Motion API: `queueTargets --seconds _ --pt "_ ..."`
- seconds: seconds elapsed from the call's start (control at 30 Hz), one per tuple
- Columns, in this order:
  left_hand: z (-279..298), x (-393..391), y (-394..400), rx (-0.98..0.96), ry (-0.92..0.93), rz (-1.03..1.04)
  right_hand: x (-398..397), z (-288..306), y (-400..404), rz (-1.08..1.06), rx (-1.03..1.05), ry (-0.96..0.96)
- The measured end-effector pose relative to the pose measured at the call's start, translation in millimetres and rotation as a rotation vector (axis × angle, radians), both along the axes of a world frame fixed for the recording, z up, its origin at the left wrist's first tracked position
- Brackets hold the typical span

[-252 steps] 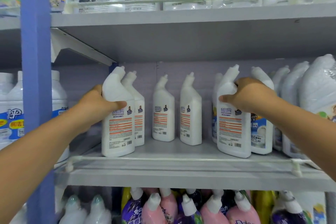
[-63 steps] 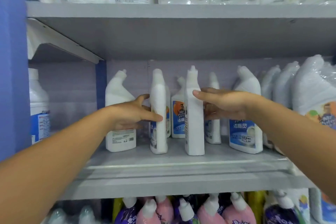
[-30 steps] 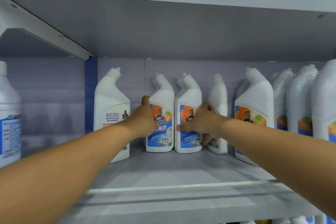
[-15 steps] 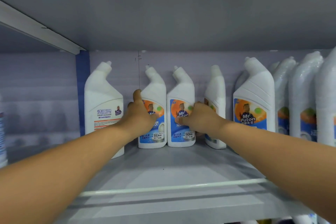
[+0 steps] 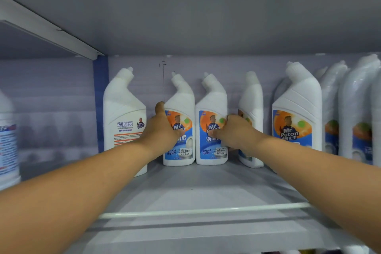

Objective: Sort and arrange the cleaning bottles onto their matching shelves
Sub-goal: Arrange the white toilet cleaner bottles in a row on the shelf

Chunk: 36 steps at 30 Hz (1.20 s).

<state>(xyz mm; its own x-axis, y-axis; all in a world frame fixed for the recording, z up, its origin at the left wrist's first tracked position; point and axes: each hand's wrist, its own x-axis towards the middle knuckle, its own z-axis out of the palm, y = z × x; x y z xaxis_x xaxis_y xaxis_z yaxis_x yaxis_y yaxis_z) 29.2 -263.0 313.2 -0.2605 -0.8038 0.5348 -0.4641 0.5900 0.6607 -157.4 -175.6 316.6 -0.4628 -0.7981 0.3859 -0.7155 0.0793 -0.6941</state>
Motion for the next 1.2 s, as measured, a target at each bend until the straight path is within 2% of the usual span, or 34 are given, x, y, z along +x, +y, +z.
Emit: queueTargets --seconds 0.13,0.2,0.27,0.3,0.33,0.4,0.47,0.5,0.6,0.67,0.83,1.03,1.2 --pt "4 5 12 0.035 -0.026 -0.015 8 7 17 0.003 0.090 0.155" --pt "12 11 26 0.061 -0.139 -0.010 9 22 34 -0.043 0.089 0.260" --pt "29 24 51 0.041 -0.320 0.048 4 41 66 -0.115 -0.081 0.318" --pt "38 34 64 -0.028 -0.341 0.099 -1 49 85 -0.148 -0.235 0.364" --pt "46 47 76 -0.121 -0.259 0.138 -8 55 104 -0.187 -0.412 0.422" --pt "55 81 97 -0.383 0.067 0.219 -27 63 139 -0.316 -0.646 0.494" --pt "54 108 100 -0.597 0.173 0.409 -42 62 160 -0.401 -0.621 0.406" --pt "54 116 97 -0.555 0.173 0.464 -45 59 162 -0.400 -0.551 0.328" --pt "60 115 77 0.001 0.212 0.381 -42 48 158 -0.301 -0.333 0.054" --pt "58 113 65 0.152 0.208 0.313 -42 44 155 -0.253 -0.243 -0.019" --pt "39 115 46 0.241 0.200 0.224 -50 42 161 -0.154 -0.212 -0.042" --pt "42 114 57 0.226 0.124 0.099 -39 45 163 0.001 -0.138 0.028" --pt "40 102 68 0.180 0.080 0.126 -32 43 136 0.220 -0.213 -0.117"
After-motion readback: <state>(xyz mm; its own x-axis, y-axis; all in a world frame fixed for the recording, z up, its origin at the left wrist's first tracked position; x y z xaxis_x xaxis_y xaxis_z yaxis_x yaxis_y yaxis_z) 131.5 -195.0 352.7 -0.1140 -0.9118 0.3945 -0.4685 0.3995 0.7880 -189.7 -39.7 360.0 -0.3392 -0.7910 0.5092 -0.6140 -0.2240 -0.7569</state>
